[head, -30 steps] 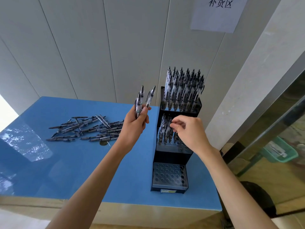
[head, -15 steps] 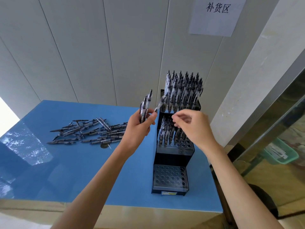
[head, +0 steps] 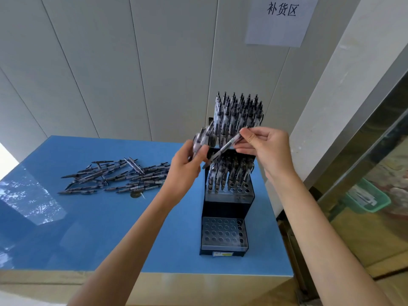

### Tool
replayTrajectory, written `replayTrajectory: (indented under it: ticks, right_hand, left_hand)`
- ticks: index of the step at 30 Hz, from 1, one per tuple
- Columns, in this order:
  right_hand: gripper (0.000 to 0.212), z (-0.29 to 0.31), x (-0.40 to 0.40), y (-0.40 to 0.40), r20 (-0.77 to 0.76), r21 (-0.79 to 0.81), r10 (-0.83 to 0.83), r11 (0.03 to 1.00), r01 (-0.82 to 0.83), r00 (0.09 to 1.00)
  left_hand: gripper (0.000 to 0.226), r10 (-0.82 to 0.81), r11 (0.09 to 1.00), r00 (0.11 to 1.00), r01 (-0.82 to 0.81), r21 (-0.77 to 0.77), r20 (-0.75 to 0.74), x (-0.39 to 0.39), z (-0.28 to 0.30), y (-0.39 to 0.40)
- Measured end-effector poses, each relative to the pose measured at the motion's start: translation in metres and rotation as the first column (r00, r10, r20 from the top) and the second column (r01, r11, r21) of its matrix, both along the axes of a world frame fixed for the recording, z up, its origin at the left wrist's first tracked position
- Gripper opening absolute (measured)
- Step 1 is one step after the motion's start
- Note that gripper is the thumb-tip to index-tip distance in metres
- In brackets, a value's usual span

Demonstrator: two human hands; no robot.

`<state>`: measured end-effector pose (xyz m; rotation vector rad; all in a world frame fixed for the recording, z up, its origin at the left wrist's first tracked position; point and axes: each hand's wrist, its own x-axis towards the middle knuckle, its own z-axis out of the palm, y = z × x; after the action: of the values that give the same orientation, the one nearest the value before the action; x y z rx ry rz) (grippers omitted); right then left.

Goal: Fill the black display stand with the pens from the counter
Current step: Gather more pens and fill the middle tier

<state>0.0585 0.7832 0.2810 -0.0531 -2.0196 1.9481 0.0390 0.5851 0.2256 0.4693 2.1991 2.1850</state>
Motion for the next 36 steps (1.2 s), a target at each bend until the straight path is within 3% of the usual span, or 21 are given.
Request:
replayTrajectory:
  ticks: [5, 13, 24, 32, 36]
  right_hand:
    - [0.02, 0.001, 0.006, 0.03, -0.115, 0.227, -0.108, 0.965, 0.132, 0.987]
    - [0.014, -0.046, 0.005, 0.019, -0.12, 0.53, -0.054, 0.841, 0.111, 0.991]
    - [0.015, -0.065, -0.002, 0.01, -0.153, 0.612, -0.039, 0.78, 0.126, 0.987]
    - [0.012, -0.062, -0.007, 0.009, -0.074, 0.626, -0.042, 0.776, 0.079, 0.996]
    - [0.01, -0.08, -0.003, 0.006, 0.017, 0.69, -0.021, 0.724, 0.004, 1.0]
  left_hand:
    - [0.018, 0.142, 0.989, 0.99, -0.143, 0.027, 0.02, -0.012, -0.006, -0.016]
    - [0.026, 0.176, 0.984, 0.984, -0.176, 0.009, -0.043, -0.01, -0.006, -0.016]
    - [0.023, 0.152, 0.987, 0.988, -0.151, 0.05, -0.022, -0.008, -0.006, -0.014]
    - [0.028, 0.125, 0.991, 0.992, -0.125, 0.042, 0.011, -0.005, -0.008, -0.007]
    - [0.026, 0.119, 0.992, 0.993, -0.119, 0.03, 0.015, -0.003, -0.009, -0.007]
